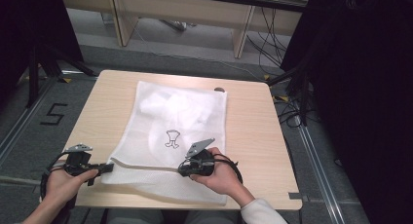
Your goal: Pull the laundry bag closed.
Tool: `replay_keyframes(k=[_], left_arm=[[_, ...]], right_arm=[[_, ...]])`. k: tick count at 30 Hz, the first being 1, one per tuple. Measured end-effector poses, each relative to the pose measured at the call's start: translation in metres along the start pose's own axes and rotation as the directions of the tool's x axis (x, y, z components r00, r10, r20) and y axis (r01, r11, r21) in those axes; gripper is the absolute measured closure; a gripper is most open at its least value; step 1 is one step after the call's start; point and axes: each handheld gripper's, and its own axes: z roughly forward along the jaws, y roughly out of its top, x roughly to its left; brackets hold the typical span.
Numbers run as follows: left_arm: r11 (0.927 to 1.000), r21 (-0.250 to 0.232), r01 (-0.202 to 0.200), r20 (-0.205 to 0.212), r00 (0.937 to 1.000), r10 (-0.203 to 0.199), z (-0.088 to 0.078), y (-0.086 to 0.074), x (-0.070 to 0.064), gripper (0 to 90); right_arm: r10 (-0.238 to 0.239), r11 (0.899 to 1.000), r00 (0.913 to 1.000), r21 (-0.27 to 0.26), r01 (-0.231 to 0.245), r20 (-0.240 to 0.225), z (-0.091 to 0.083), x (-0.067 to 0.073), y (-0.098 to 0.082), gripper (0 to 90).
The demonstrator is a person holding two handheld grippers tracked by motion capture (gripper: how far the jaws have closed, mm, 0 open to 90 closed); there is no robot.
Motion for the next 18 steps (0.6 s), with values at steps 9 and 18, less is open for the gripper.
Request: replay_keyframes(k=[9,18], left_arm=[[1.0,-0.004,-0.001,-0.005,1.0,0.001,0.0004,-0.0001,-0.0003,85.3],[1.0,0.004,-0.002,-0.002,1.0,0.002,0.0,0.0001,0.0001,85.3]], right_arm=[[-0.01,1.0,0.9999,-0.001,0.01,-0.009,-0.0034,-0.0017,-0.0028,82.4],[0.009,1.0,1.0,0.0,-0.009,0.001,-0.0068,-0.0022,-0.0052,82.4]])
